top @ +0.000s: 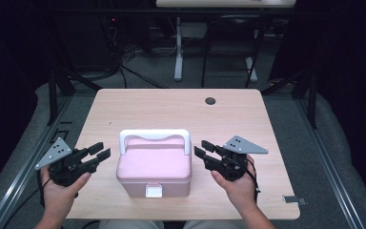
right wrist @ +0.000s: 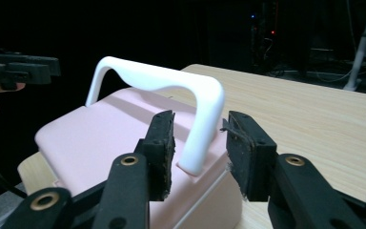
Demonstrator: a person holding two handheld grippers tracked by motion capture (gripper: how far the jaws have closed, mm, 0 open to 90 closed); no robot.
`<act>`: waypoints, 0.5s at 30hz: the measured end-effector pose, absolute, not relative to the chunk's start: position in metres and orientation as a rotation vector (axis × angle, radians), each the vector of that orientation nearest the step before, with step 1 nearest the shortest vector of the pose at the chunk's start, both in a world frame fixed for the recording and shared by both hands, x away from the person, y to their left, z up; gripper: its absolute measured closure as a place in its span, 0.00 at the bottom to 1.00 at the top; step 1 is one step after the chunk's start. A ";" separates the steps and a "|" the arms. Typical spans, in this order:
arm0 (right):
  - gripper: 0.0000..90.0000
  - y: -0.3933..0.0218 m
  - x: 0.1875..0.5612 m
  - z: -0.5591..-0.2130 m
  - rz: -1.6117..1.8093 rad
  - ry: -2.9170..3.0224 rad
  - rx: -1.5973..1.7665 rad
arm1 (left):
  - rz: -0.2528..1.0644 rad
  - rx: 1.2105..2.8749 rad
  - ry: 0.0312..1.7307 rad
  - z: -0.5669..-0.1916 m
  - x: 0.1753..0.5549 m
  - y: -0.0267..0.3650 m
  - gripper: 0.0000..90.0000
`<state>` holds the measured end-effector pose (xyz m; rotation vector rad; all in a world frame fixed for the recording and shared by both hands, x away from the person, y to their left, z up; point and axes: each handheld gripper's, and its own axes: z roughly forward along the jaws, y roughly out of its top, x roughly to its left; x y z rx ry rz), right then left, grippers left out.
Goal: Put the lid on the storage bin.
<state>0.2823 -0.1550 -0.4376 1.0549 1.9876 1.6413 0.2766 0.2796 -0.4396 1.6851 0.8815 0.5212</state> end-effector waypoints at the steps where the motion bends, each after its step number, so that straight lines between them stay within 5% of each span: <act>1: 0.68 -0.156 0.283 -0.438 1.635 1.980 1.055 | 0.524 1.683 0.890 -0.440 0.278 0.281 0.65; 15: 0.58 -0.187 0.291 -0.448 1.590 1.843 1.153 | 0.610 1.656 0.979 -0.454 0.292 0.310 0.60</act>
